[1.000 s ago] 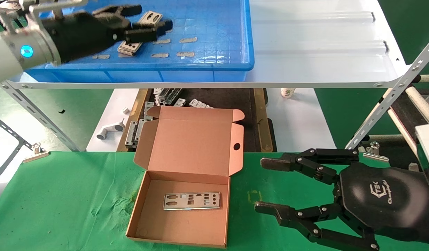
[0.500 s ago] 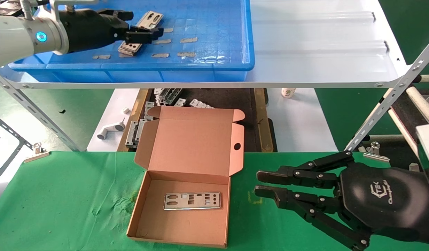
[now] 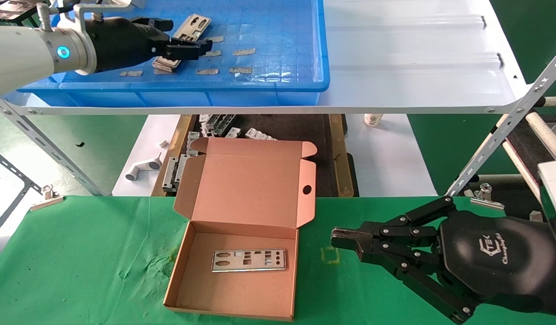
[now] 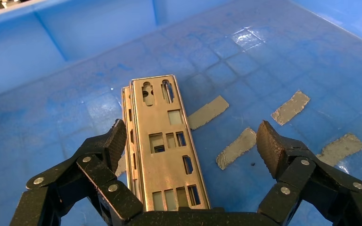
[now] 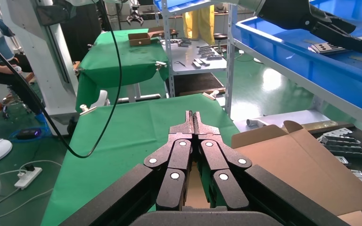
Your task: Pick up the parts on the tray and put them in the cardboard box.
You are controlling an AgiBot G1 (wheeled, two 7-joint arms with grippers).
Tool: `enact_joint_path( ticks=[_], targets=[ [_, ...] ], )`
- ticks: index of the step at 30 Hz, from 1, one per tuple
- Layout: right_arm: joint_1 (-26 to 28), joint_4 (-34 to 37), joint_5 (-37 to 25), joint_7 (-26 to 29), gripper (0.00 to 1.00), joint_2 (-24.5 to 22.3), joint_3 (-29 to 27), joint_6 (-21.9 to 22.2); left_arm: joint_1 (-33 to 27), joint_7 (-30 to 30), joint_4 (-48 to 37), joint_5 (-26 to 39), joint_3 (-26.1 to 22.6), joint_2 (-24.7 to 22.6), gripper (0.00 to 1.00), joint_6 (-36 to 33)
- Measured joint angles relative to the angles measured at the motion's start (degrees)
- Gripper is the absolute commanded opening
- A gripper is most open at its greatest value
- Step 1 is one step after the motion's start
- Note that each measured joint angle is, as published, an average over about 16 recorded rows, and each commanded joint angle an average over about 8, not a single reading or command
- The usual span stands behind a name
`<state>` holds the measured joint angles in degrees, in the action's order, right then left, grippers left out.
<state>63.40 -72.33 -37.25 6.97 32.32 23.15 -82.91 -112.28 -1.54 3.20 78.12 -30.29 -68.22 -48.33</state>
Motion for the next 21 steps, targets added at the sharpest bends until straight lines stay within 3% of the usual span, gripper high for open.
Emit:
enact_joint_path(
  ticks=[3,5,21],
  targets=[
    [0.00,0.00,0.00,0.00,0.00,0.00,0.00,0.00,-0.13,0.29,-0.85,-0.16,0.12,-0.32,0.06,0.50],
    [0.00,0.00,0.00,0.00,0.00,0.00,0.00,0.00,-0.17,0.35,-1.38,-0.26,0.20,-0.52,0.00,0.86],
    [0.00,0.00,0.00,0.00,0.00,0.00,0.01,0.00,0.18,0.54,-3.07,-0.63,0.47,-1.80,0.00,4.81]
  ],
)
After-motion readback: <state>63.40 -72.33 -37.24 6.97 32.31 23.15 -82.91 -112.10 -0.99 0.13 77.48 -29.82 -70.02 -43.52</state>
